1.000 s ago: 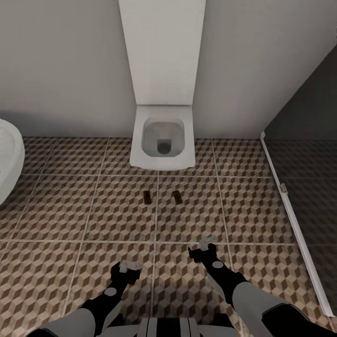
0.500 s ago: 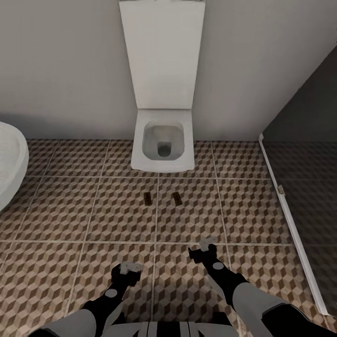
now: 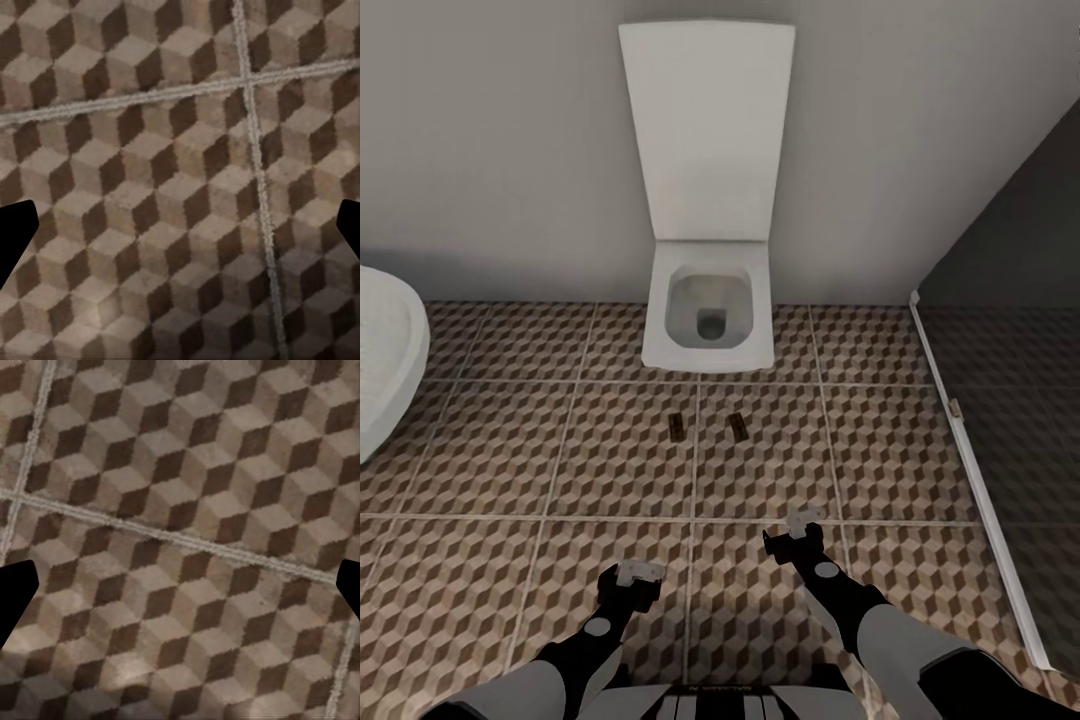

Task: Take the four mousetraps from the cabinet in the bathroom and place them on the bathroom floor. Make sure all four end up on the same floor surface, and ensure that at least two of them are either under or directly next to the same bathroom sink.

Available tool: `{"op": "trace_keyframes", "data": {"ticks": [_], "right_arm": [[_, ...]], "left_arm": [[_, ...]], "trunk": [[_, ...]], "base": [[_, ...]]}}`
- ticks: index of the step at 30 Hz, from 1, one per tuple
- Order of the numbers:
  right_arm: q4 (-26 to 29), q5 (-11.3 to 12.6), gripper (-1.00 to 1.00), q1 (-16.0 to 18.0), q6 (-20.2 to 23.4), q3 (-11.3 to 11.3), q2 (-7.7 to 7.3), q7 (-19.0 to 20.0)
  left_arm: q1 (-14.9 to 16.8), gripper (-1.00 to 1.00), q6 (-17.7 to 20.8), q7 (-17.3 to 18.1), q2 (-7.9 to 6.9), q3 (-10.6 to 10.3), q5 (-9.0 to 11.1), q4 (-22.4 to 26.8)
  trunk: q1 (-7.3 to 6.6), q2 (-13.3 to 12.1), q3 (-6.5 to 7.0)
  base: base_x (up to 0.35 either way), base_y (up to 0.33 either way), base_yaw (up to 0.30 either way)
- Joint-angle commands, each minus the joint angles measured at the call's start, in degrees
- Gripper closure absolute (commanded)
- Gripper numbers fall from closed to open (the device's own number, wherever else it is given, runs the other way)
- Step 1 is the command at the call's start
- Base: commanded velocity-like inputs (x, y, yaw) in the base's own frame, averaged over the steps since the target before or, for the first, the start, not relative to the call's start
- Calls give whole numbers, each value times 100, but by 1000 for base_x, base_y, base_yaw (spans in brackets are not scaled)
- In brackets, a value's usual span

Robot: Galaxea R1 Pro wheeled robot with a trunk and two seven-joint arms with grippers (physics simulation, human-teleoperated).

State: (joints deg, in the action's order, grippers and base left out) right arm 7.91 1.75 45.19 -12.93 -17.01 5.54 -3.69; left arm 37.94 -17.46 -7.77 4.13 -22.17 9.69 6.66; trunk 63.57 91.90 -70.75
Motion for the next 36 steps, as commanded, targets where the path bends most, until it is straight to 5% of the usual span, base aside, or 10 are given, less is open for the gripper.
{"op": "trace_keyframes", "data": {"ticks": [1, 36], "right_arm": [[-11, 19, -100, 5, -16, -48, 0, -35], [-18, 19, -100, 2, -26, -50, 0, -35]], "left_arm": [[3, -100, -21, -23, 0, -51, 52, -10], [3, -100, -21, -23, 6, -51, 53, -50]], "trunk": [[-23, -40, 16], [-791, -1444, 645]], "base": [[0, 0, 0], [0, 0, 0]]}}
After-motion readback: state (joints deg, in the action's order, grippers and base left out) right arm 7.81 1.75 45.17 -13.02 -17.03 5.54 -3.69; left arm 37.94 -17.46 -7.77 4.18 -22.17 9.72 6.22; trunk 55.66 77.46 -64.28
